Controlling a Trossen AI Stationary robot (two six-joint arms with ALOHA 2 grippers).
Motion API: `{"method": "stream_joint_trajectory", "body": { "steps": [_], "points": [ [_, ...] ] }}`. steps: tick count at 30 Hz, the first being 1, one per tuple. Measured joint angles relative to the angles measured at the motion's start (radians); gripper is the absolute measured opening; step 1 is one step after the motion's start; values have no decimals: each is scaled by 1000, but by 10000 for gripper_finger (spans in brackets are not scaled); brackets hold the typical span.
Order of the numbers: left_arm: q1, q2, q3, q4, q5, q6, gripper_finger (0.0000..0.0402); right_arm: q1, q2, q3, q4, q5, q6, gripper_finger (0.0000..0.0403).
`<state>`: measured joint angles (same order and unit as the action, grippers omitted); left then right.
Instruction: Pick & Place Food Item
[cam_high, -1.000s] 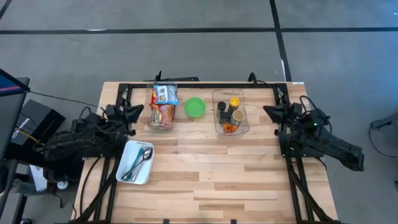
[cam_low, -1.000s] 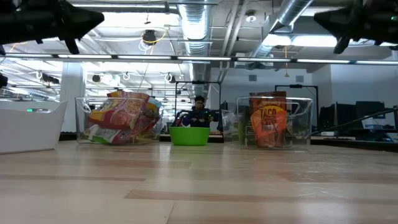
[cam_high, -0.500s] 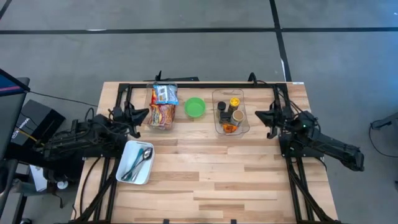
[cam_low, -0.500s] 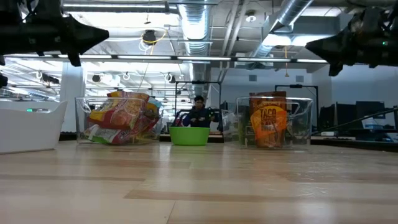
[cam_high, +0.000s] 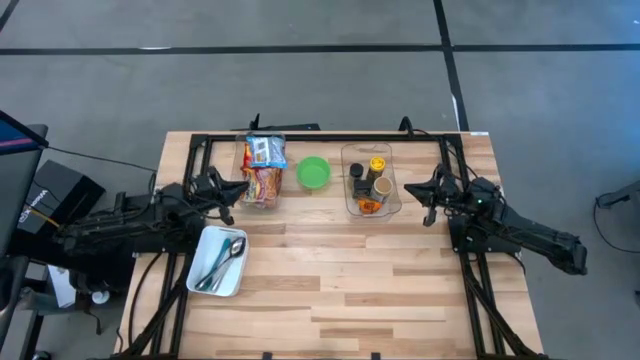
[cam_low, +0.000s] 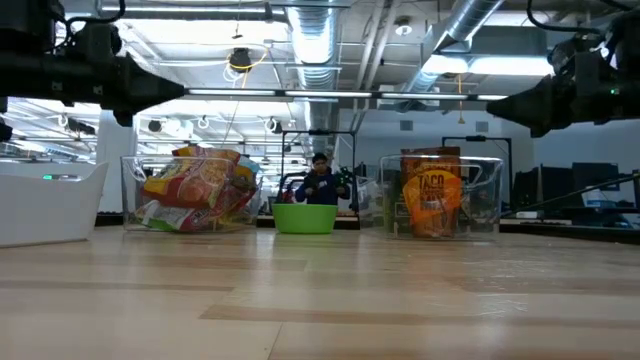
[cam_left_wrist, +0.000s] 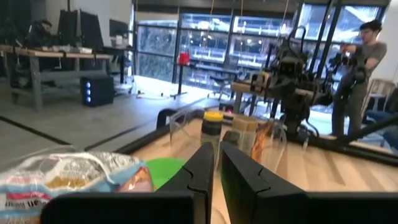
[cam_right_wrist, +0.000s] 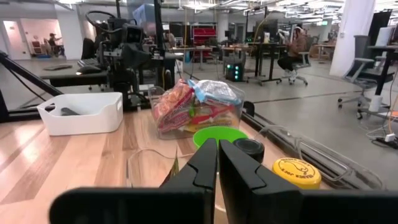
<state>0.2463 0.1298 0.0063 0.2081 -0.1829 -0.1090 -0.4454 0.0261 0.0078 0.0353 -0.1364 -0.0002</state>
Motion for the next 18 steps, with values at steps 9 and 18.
{"method": "stream_joint_trajectory", "body": {
  "steps": [9,18],
  "points": [
    [0,92,0,1,0,0,22,0,0,0,0,0,0,11],
    [0,154,0,1,1,-1,21,0,0,-1,0,0,0,11]
  ]
}}
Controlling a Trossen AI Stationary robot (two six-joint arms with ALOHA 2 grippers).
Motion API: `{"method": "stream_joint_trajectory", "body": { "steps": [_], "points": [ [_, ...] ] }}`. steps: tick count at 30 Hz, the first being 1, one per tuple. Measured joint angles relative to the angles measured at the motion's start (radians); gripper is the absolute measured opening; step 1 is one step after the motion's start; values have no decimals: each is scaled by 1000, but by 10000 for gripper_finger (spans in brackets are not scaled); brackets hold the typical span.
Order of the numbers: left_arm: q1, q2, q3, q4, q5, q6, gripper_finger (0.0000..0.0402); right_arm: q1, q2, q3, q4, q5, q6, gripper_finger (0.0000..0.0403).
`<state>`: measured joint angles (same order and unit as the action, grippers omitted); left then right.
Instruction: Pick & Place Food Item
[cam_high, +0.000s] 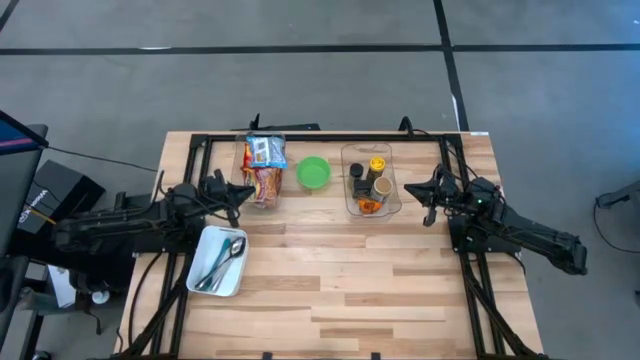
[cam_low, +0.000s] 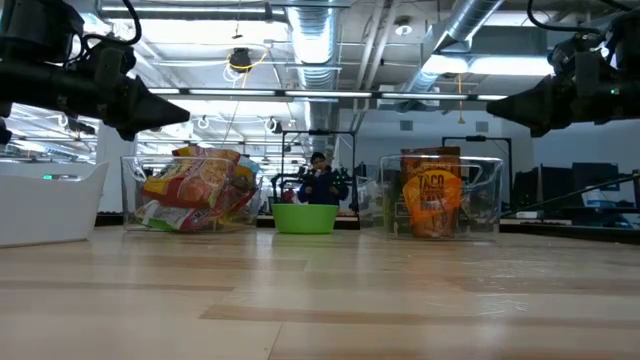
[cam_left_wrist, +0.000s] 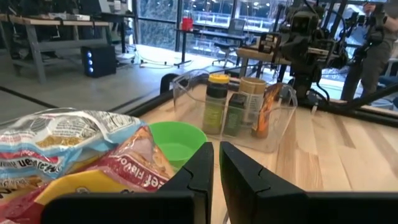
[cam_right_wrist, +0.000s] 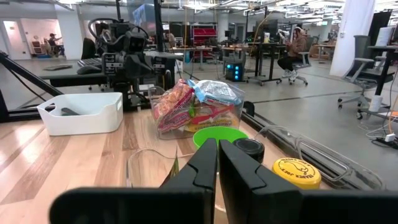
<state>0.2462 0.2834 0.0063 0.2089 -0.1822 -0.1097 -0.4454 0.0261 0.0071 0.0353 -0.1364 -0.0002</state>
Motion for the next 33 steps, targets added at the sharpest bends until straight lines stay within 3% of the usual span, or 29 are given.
{"method": "stream_joint_trajectory", "body": {
  "steps": [33],
  "points": [
    [0,15,0,0,0,0,21,0,1,-1,0,0,0,11]
  ]
}}
